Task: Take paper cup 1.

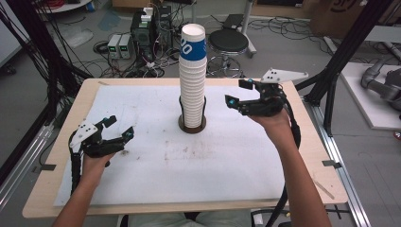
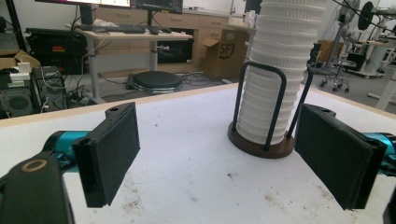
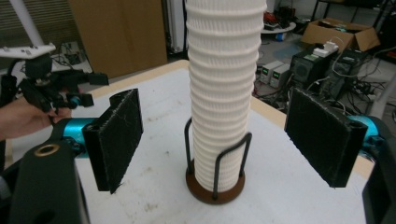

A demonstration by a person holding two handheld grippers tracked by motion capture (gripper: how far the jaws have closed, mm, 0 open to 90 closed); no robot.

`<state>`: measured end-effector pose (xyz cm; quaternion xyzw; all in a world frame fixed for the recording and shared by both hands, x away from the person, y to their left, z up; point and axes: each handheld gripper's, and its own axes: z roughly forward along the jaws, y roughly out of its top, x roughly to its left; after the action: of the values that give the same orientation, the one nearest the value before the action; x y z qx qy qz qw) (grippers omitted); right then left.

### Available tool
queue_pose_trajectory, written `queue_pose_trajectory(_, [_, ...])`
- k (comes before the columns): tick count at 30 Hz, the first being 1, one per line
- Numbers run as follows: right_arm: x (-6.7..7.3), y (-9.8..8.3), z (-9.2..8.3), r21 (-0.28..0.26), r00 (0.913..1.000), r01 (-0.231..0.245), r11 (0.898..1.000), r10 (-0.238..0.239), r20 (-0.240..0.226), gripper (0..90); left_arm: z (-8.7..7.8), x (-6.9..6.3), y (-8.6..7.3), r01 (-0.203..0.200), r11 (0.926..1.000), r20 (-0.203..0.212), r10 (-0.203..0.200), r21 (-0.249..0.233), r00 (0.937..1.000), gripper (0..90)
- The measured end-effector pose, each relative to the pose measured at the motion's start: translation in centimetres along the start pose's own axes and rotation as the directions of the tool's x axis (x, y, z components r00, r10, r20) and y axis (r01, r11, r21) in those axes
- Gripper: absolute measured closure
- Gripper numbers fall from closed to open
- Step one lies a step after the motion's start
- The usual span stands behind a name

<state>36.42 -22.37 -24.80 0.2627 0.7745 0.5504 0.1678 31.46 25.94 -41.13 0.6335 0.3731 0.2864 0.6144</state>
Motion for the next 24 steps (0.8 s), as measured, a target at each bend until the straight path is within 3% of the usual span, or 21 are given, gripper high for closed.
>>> queue_pose_trajectory(1, [0.0, 1.1, 0.4, 0.002, 0.9999, 0.01, 1.0, -0.01, -0.003, 19.8, 0.0, 0.0, 0.0, 0.002, 1.0, 0.001, -0.002, 0.004, 1.0, 14.3])
queue_pose_trajectory(11, [-0.4, 4.8, 2.4, -0.014, 0.9997, 0.019, 1.0, -0.019, -0.013, 19.8, 0.1, 0.0, -0.1, 0.002, 1.0, 0.001, -0.002, 0.008, 1.0, 14.4])
queue_pose_trajectory(16, [-0.5, 7.6, 4.3, 0.007, 0.9995, 0.028, 1.0, -0.028, -0.011, 19.8, 0.1, 0.1, -0.1, 0.009, 0.9999, 0.001, -0.009, 0.009, 1.0, 14.4])
queue_pose_trajectory(24, [-1.1, 10.5, 6.3, 0.016, 0.9999, 0.016, 1.0, -0.016, 0.0, 19.8, 0.2, 0.2, -0.2, 0.014, 0.9998, 0.005, -0.014, 0.012, 0.9999, 14.5])
